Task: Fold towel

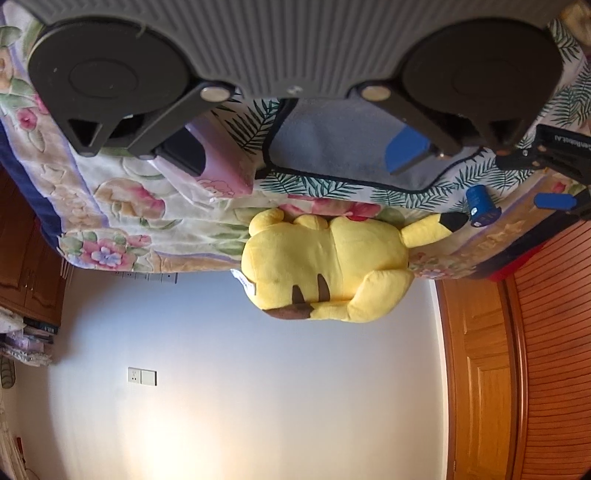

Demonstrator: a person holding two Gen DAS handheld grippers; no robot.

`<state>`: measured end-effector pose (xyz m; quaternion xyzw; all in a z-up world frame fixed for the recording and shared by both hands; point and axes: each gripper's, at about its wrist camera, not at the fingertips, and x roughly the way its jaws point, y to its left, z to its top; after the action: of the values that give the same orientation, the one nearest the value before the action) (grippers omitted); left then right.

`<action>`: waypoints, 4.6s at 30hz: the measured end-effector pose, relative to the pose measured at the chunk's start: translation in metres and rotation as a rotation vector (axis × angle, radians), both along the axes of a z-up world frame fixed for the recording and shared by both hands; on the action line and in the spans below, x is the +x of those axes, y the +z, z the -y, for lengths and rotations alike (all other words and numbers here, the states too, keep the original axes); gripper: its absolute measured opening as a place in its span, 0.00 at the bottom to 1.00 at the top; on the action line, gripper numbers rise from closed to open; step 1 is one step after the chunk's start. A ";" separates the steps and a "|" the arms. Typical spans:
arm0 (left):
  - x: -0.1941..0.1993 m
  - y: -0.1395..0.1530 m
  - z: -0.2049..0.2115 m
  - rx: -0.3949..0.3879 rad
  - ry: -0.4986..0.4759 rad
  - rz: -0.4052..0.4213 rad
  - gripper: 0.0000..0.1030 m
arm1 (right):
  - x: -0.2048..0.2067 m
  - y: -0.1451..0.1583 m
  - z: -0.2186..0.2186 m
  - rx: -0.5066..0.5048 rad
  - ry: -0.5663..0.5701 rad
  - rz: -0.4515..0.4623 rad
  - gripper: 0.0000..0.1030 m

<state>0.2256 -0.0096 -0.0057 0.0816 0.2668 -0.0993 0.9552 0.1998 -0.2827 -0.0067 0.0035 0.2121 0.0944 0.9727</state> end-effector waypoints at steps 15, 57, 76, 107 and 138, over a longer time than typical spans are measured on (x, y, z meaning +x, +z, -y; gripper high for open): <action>-0.057 0.036 -0.001 0.017 0.018 0.033 1.00 | -0.045 0.028 -0.001 0.028 -0.017 0.038 1.00; -0.204 0.023 0.014 -0.031 0.040 0.021 1.00 | -0.175 0.013 -0.018 0.086 -0.044 0.015 1.00; -0.216 -0.018 0.018 0.012 0.087 0.010 1.00 | -0.190 -0.020 -0.032 0.077 -0.043 -0.042 1.00; -0.227 -0.014 0.006 -0.018 0.090 0.103 0.84 | -0.191 -0.032 -0.031 0.068 -0.073 -0.019 1.00; -0.230 -0.008 0.003 -0.040 0.108 0.153 1.00 | -0.199 -0.025 -0.025 0.080 -0.107 0.073 1.00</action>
<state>-0.0048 -0.0129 -0.0132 0.0551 0.1951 -0.0464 0.9781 0.0003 -0.2576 -0.0320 0.0505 0.1722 0.0507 0.9825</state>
